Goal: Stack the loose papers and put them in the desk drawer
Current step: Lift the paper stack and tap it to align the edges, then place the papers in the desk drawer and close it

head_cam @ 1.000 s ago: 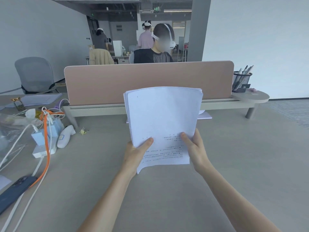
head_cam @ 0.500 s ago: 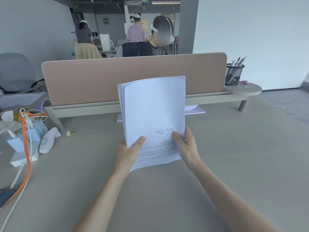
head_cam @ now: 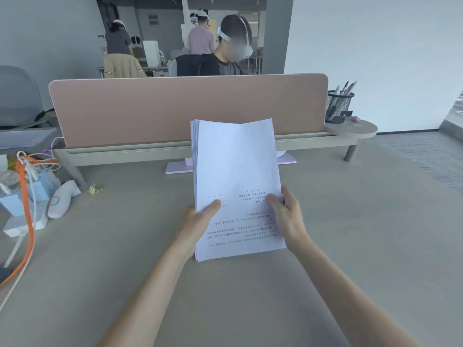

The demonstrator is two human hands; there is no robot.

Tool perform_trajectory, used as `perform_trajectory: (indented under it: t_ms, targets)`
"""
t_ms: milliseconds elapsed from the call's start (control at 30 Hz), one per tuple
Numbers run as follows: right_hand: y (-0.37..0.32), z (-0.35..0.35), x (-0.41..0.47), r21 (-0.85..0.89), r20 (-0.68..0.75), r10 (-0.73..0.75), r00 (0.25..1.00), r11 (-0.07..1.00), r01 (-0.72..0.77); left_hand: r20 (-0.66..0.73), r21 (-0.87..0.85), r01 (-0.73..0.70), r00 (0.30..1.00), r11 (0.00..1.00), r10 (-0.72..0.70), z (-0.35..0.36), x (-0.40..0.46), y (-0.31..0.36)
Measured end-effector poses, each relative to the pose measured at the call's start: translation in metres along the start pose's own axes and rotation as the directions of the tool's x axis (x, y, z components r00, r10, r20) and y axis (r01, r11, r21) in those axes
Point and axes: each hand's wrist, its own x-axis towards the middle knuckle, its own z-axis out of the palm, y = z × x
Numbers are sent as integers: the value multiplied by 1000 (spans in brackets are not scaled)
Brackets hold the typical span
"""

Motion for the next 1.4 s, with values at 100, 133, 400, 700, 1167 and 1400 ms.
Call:
perform_trajectory:
  t_ms: [100, 133, 400, 700, 1167, 1400]
  targets:
    - [-4, -24, -24, 43, -15, -2, 1000, 999, 3, 12, -60, 24, 1000, 998, -24, 17, -28, 2]
    - [-5, -33, -32, 46, -16, -3, 1000, 999, 4, 21, -98, 30, 999, 995, -28, 23, -38, 2]
    - [-3, -127, -123, 21, -77, -45, 996, 999, 46, 130, -177, 108, 988, 978, -86, 83, -123, -13]
    - [6, -237, -233, -1, -256, -17, 967, 1000, 18, 247, -157, 124, 966, 980, -83, 168, -230, -26]
    - [23, -385, -339, 9, -353, 66, 933, 998, -67, 256, -244, 118, 965, 963, -53, 282, -362, -47]
    - [60, -445, -357, -5, -401, 155, 903, 985, -171, 314, -145, 77, 949, 986, -28, 333, -382, -75]
